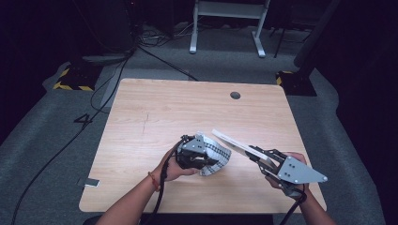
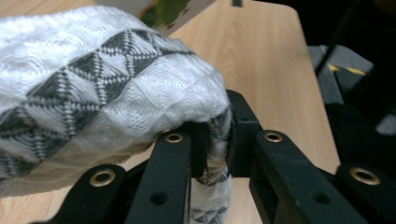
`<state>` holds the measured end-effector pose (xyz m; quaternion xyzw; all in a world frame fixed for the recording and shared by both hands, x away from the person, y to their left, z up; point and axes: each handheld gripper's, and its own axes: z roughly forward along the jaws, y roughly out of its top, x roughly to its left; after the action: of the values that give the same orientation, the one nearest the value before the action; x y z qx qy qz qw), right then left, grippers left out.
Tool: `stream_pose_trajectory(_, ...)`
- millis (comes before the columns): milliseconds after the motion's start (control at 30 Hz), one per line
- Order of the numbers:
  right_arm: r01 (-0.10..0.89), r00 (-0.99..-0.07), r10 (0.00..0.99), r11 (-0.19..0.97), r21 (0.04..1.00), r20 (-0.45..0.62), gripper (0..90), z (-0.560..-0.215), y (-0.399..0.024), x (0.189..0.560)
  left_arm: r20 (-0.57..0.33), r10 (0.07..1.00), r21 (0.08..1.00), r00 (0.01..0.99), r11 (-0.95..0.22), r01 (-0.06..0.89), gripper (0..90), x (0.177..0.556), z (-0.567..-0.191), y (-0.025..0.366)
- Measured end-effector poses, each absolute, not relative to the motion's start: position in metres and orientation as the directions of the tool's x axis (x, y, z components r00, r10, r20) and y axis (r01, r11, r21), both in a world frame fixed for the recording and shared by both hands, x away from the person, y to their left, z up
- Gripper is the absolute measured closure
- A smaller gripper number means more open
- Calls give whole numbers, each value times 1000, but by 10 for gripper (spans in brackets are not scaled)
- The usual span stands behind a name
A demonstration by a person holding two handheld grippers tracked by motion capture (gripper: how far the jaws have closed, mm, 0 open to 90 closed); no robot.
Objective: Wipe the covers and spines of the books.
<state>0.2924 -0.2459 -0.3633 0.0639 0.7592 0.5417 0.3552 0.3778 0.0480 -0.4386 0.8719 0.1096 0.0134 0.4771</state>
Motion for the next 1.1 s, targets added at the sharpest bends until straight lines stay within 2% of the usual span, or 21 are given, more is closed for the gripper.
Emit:
stream_pose_trajectory(133, -246, -749, 538, 315, 917, -386, 782, -359, -253, 296, -88, 276, 829, 957, -512, 225, 811, 382, -447, 38)
stream_pose_trajectory(200, -242, -747, 548, 302, 922, -376, 782, -358, -254, 297, -94, 280, 832, 955, -505, 229, 811, 382, -450, 35)
stream_pose_trajectory(367, -189, -769, 578, 201, 961, -272, 782, -359, -259, 302, -140, 323, 853, 936, -440, 280, 810, 384, -456, 27)
stream_pose_trajectory(467, -171, -778, 573, 201, 965, -257, 782, -362, -257, 305, -171, 325, 872, 930, -389, 296, 810, 386, -456, 30)
stream_pose_trajectory(733, -115, -818, 539, 191, 975, -202, 776, -372, -253, 309, -171, 362, 897, 916, -327, 297, 813, 387, -450, 47)
stream_pose_trajectory(1033, -24, -819, 559, 192, 981, -129, 777, -380, -255, 318, -140, 427, 927, 894, -260, 269, 817, 390, -440, 62)
stream_pose_trajectory(1100, -10, -804, 582, 193, 981, -123, 783, -380, -257, 321, -156, 434, 930, 888, -239, 280, 818, 390, -439, 64)
